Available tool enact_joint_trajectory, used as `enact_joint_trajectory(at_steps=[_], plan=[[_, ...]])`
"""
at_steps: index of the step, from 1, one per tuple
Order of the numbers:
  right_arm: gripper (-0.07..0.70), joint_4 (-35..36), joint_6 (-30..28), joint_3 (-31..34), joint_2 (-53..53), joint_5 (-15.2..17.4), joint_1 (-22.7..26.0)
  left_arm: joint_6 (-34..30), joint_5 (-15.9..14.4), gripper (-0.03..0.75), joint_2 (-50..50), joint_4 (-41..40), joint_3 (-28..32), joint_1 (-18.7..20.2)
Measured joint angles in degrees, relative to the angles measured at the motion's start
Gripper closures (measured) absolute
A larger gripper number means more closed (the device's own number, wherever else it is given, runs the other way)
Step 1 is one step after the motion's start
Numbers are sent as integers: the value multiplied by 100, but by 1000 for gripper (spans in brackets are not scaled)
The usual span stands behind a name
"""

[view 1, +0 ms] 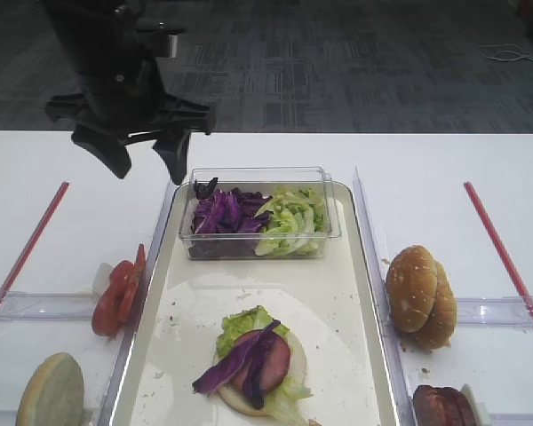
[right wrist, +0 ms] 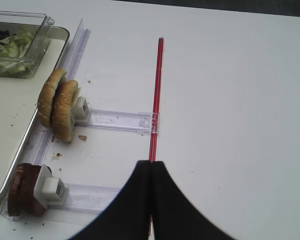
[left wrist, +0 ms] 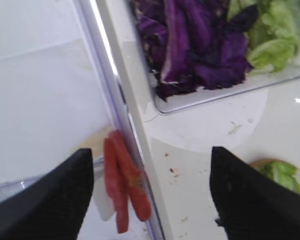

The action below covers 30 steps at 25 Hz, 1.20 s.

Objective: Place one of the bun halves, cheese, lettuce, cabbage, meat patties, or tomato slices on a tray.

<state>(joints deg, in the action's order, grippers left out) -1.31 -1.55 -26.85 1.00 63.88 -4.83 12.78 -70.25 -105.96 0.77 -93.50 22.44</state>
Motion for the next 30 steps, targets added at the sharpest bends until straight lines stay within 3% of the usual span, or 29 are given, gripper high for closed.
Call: enact_joint_trajectory(at_steps=[7, 11, 23, 30], plan=[[625, 0, 0, 0, 0, 0, 0, -257, 0, 223, 198, -139, 292, -1062], [625, 0, 0, 0, 0, 0, 0, -404, -13, 224, 210, -181, 396, -1434], [625, 0, 0, 0, 0, 0, 0, -695, -13, 230, 289, -146, 446, -1491], [625, 0, 0, 0, 0, 0, 0, -730, 0, 231, 994, -77, 1420, -1491]])
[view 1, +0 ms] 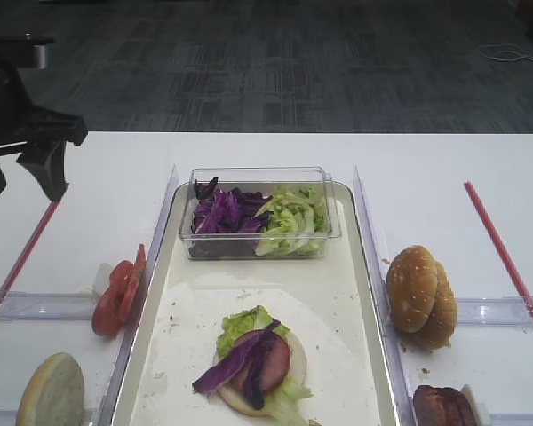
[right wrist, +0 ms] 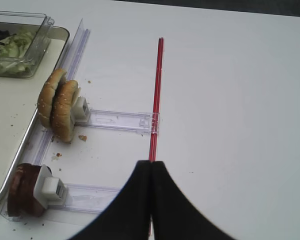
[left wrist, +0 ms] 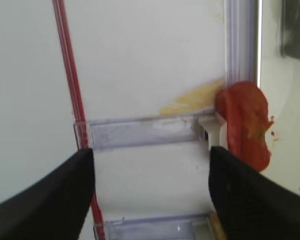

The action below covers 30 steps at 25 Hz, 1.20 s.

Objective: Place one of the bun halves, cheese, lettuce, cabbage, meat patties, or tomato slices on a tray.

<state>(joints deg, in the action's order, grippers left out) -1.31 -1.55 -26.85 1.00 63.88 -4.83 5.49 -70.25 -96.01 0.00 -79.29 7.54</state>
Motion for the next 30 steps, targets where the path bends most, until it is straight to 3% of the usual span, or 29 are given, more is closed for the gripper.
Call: enact_joint_trajectory(at_steps=[9, 30], plan=[[625, 0, -10, 0, 0, 0, 0, 0, -13, 231, 1918, -71, 1458, 0], [625, 0, -10, 0, 0, 0, 0, 52, -155, 231, 5900, -310, 3460, -17]])
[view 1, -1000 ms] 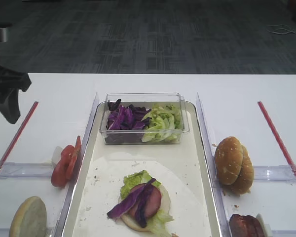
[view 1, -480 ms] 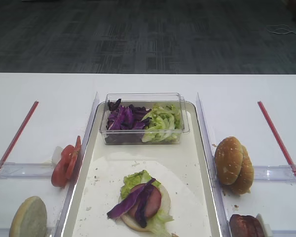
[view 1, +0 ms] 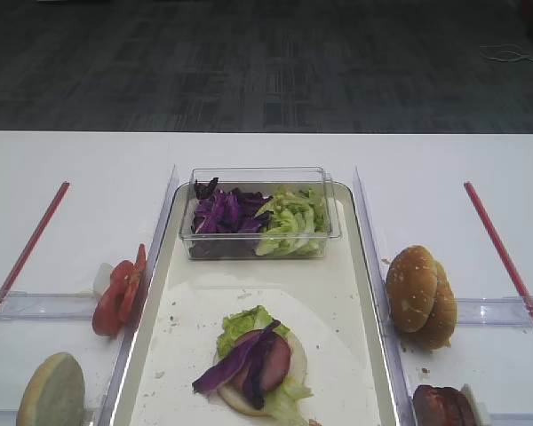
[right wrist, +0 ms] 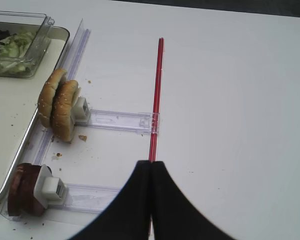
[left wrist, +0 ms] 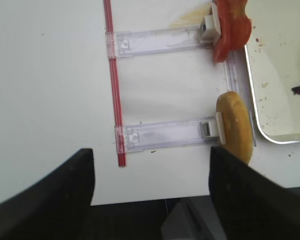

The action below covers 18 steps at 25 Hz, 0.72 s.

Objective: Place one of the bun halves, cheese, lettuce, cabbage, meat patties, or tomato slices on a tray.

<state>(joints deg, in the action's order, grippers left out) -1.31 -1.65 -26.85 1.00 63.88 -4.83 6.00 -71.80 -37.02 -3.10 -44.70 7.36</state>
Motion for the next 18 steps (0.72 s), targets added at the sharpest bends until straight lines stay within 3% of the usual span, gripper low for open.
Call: enact_joint_trajectory(at_steps=[9, 18], plan=[[625, 0, 0, 0, 0, 0, 0, -62, -60, 232, 1679, -88, 483, 0], [625, 0, 0, 0, 0, 0, 0, -209, -130, 232, 3164, -87, 563, 0]])
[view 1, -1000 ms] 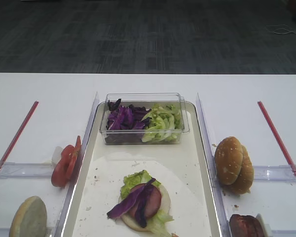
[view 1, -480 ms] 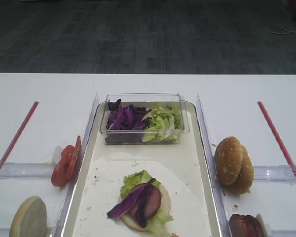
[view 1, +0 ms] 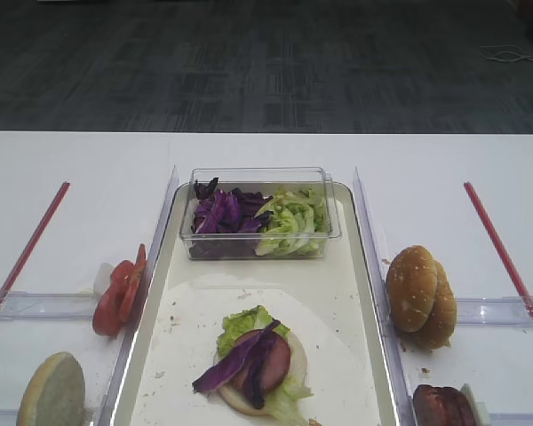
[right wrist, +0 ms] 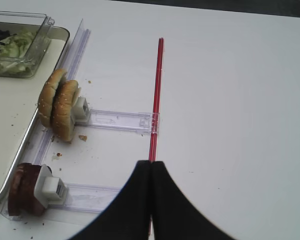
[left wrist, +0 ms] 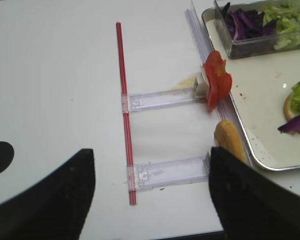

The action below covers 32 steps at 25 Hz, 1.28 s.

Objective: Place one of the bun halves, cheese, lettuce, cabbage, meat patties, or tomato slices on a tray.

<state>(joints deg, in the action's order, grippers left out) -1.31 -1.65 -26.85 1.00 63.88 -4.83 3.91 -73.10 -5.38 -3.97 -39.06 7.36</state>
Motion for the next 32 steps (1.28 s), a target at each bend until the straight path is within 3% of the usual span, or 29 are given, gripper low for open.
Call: enact_joint_trajectory(at_steps=[9, 24, 32], plan=[[625, 0, 0, 0, 0, 0, 0, -145, -56, 232, 617, 36, 0, 0], [625, 0, 0, 0, 0, 0, 0, -424, -59, 232, 654, 299, 453, 0], [625, 0, 0, 0, 0, 0, 0, -436, 424, 232, 654, 299, 1076, 0]])
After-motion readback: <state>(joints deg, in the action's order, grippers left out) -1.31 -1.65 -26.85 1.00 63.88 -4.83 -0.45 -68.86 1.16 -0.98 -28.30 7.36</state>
